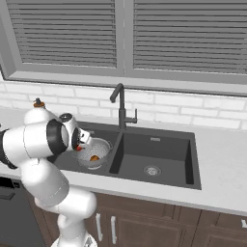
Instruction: Put the colander in the sink, put the apple, peach in the colander, and turn on the sink faucet and pour water over the colander.
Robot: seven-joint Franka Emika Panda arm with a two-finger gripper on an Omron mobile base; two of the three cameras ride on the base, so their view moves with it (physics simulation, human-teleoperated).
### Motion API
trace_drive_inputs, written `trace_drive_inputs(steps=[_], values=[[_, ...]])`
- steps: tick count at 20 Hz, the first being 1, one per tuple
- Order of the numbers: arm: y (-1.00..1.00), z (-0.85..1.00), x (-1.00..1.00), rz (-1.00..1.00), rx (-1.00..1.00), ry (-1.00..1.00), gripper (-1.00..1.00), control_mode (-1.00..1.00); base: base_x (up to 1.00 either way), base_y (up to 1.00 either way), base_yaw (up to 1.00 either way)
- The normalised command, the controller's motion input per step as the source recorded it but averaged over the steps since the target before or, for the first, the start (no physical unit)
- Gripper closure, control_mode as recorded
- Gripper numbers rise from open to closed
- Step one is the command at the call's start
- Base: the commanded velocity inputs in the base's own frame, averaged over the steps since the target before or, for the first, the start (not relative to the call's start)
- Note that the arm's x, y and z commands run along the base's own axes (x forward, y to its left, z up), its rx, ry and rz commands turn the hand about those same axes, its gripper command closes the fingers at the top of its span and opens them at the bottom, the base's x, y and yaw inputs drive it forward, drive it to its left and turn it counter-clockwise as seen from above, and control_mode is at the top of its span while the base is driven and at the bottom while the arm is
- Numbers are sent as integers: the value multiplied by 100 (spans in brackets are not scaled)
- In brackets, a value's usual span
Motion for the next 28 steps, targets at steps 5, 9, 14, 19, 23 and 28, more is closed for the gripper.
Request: trace_drive_inputs(steps=[5, 9, 14, 19, 23, 28], values=[[0, -17, 29, -8, 0, 1, 100, -100, 0, 0, 0], [-7, -22, 11, -5, 0, 2, 100, -100, 0, 0, 0], [-22, -30, 15, -4, 0, 4, 100, -100, 0, 0, 0], [-22, -23, 18, -4, 0, 5, 100, -100, 0, 0, 0], [-2, -18, 3, -2, 0, 6, -100, -100, 0, 0, 0], [0, -8, 1, 0, 0, 10, -100, -100, 0, 0, 0]])
